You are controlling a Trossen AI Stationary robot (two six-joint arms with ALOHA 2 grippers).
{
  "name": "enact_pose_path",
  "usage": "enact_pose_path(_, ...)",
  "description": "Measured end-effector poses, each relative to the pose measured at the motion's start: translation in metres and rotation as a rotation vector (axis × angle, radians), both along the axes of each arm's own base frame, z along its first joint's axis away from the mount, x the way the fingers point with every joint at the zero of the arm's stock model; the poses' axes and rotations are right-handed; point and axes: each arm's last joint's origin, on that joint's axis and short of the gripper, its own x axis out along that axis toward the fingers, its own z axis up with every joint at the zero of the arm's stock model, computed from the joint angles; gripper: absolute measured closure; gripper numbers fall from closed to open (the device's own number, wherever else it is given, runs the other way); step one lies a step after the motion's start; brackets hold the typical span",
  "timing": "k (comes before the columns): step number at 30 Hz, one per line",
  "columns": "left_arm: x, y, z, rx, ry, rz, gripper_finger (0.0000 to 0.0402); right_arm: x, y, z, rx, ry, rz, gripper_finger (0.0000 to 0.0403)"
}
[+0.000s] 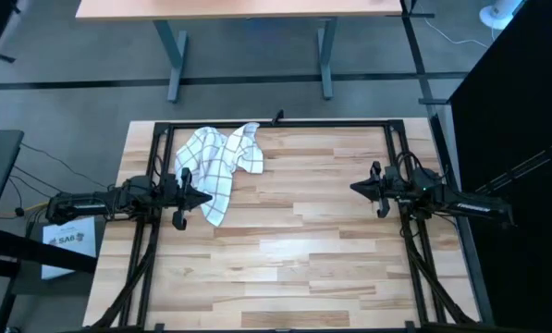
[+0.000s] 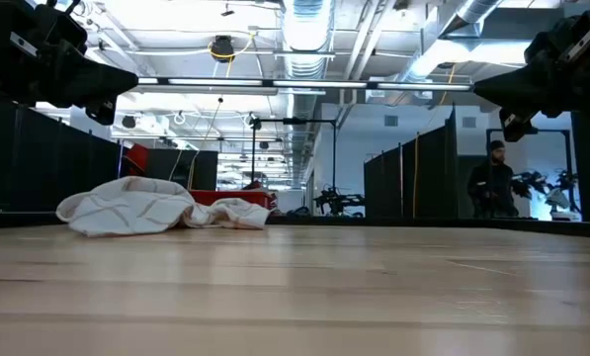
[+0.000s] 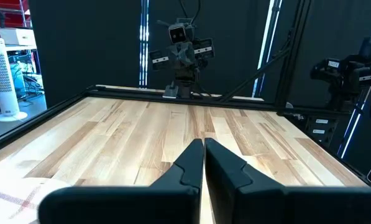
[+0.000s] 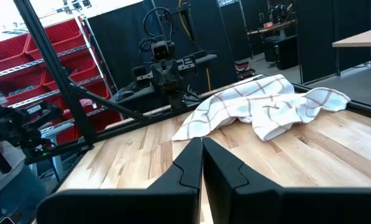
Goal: Roll towel
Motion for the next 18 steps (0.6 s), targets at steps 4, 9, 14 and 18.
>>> enact_pose_path(4,0.0,0.0,0.0,0.0,0.0,0.0,0.0402,0.0,0.0,0.0,0.0,0.0,0.0,0.0403)
enact_pose_path(9,0.0,0.0,0.0,0.0,0.0,0.0,0.0402,0.0,0.0,0.0,0.0,0.0,0.0,0.0403)
enact_pose_path(14,0.0,0.0,0.0002,0.016,-0.002,-0.001,0.0402,0.0,0.0,0.0,0.0,0.0,0.0,0.0403)
enact_pose_path(18,0.0,0.0,0.0001,0.058,0.0,0.0,0.0402,0.0,0.0,0.0001,0.0,0.0,0.0,0.0403)
